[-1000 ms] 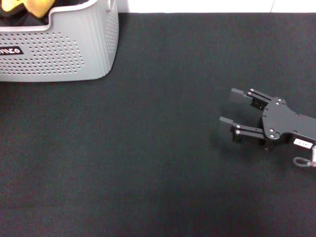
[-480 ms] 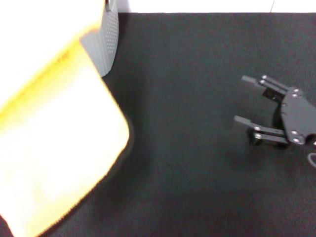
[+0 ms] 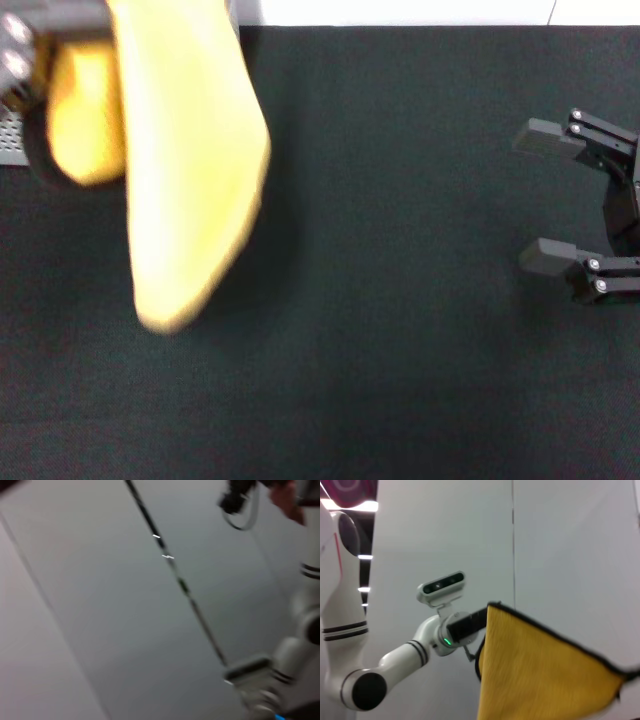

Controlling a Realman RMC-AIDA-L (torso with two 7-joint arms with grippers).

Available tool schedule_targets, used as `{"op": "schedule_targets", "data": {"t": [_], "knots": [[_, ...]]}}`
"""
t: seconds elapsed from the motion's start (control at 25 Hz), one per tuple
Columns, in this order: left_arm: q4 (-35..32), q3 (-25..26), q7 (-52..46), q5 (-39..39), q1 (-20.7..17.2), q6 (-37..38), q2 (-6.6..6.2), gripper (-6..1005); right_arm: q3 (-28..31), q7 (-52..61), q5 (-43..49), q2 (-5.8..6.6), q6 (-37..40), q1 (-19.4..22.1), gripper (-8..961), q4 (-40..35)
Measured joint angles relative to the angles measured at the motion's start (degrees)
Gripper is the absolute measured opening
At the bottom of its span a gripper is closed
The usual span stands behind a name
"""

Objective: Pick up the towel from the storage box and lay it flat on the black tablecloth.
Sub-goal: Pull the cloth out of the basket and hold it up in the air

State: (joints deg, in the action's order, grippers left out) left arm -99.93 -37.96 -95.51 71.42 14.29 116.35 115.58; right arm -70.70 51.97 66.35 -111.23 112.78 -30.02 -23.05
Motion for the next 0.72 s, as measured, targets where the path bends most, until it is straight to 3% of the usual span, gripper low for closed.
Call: {"op": "schedule_targets", "data": {"t": [0.44, 0.56, 0.72], "knots": [[4.5, -15.5, -1.0, 0.8, 2.4, 0.1, -6.50, 14, -0.7, 1.6, 5.6, 0.69, 2.8, -2.2, 848, -2.9], [5.6, -18.3, -1.5, 0.6, 3.3, 0.2, -7.49, 14, -0.7, 4.3, 10.5, 0.40, 2.4, -3.6, 843, -4.2], [6.1, -20.7, -1.7, 0.6, 4.0, 0.2, -7.74, 13, -0.7, 6.0, 13.3, -0.02, 0.0, -5.5, 839, -4.4]]}}
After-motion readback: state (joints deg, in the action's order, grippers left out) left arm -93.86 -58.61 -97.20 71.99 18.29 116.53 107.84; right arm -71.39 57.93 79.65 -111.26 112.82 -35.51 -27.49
